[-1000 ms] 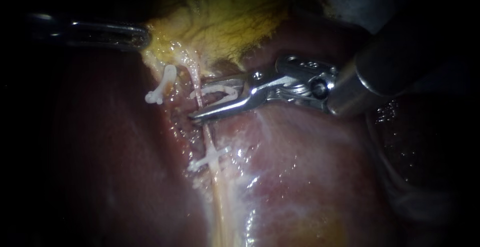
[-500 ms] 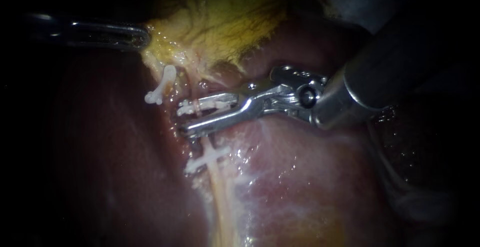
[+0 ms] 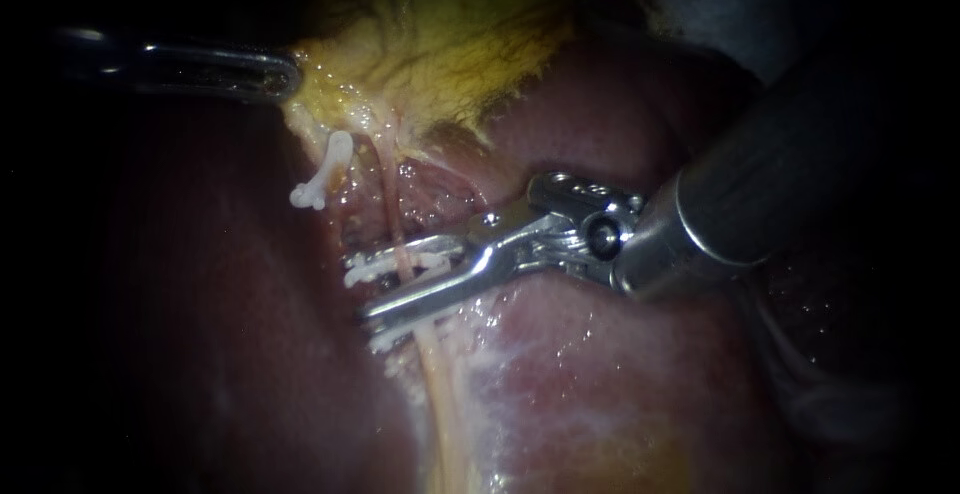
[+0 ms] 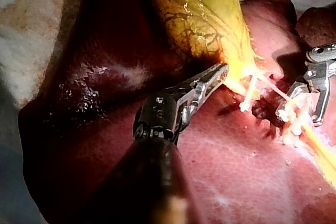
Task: Clipping second clip right tube
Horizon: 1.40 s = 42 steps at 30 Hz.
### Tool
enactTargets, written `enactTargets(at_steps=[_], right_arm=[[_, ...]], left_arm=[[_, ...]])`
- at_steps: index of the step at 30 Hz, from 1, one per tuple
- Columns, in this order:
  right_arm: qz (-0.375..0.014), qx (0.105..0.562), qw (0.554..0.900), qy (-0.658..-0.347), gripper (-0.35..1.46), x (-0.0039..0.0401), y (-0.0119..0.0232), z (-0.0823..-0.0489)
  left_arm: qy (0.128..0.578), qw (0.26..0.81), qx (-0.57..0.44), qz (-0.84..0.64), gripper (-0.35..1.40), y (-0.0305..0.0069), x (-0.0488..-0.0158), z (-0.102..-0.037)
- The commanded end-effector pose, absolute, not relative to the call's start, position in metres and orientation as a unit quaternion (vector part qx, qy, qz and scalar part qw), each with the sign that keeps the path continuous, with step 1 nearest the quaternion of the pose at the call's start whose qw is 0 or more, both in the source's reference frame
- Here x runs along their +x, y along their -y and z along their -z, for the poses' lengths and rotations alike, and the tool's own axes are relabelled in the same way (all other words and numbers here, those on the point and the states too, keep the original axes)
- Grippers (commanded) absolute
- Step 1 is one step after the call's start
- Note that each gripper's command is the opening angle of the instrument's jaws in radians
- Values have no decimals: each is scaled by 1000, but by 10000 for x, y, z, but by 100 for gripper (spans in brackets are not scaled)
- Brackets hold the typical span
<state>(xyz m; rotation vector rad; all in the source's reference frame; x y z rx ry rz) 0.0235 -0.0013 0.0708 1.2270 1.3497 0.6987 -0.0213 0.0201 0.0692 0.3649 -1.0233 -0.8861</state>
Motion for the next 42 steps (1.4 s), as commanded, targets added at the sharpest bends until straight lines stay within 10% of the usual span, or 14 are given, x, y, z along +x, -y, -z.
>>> enactTargets(at_steps=[1,18,22,42], right_arm=[[-299,522,560,-571,49,234,12,-708],[-295,538,560,-557,3,231,12,-709],[-295,539,560,-556,-34,231,11,-709],[-291,543,562,-552,-35,230,9,-714]], left_arm=[[471,764,168,408,-35,-201,-213,-692],[471,764,168,408,-35,-201,-213,-692],[471,764,168,408,-35,-201,-213,-692],[471,764,168,408,-35,-201,-213,-692]])
